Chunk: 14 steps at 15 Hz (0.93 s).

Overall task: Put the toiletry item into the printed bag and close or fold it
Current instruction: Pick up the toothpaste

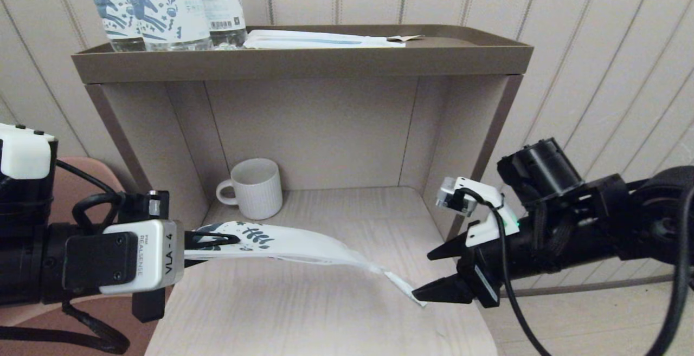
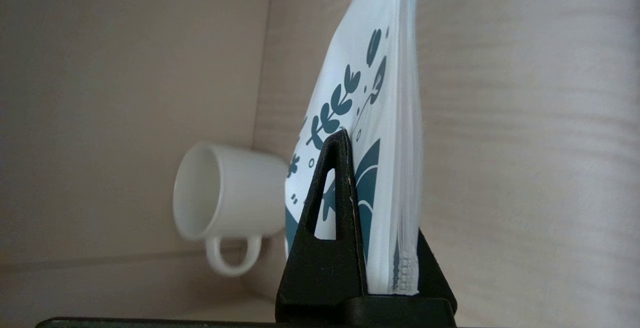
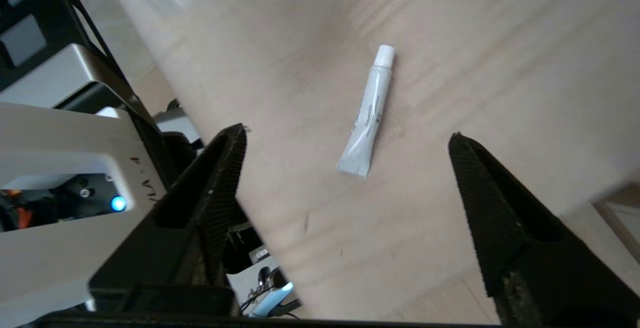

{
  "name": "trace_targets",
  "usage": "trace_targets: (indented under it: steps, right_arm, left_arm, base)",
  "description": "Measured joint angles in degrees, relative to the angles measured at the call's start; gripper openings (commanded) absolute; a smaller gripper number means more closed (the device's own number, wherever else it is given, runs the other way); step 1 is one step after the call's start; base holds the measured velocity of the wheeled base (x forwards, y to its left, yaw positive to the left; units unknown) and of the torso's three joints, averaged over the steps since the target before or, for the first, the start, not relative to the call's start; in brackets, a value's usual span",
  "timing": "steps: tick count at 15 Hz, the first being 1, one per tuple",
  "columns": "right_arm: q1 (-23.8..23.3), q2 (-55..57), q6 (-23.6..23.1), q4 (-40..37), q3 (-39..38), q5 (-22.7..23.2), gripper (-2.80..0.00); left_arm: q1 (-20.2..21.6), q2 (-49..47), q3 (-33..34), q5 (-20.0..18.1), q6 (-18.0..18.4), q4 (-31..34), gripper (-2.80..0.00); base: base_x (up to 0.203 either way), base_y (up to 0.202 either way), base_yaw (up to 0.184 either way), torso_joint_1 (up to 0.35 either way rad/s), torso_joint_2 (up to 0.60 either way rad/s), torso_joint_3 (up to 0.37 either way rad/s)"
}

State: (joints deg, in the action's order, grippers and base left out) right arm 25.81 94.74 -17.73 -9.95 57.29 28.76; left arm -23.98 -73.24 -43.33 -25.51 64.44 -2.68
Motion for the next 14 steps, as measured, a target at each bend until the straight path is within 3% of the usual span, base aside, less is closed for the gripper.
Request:
trace_targets:
  steps: [7, 14]
  right_arm:
    - [2.33, 6.10, 0.00, 4.59, -2.09, -3.08, 0.00]
    - [3.15, 8.58, -0.05, 11.22, -4.20, -8.93, 0.00]
  left_arm:
    - [0.55, 0.45, 0.02, -0.09, -0.02, -0.16, -2.80]
    - [0.52, 0.53, 0.09, -0.19, -0.16, -0.02, -2.80]
  base:
    - [0.000, 0.000, 0.000, 0.000, 0.00, 0.000]
    - [0.000, 0.000, 0.000, 0.000, 0.00, 0.000]
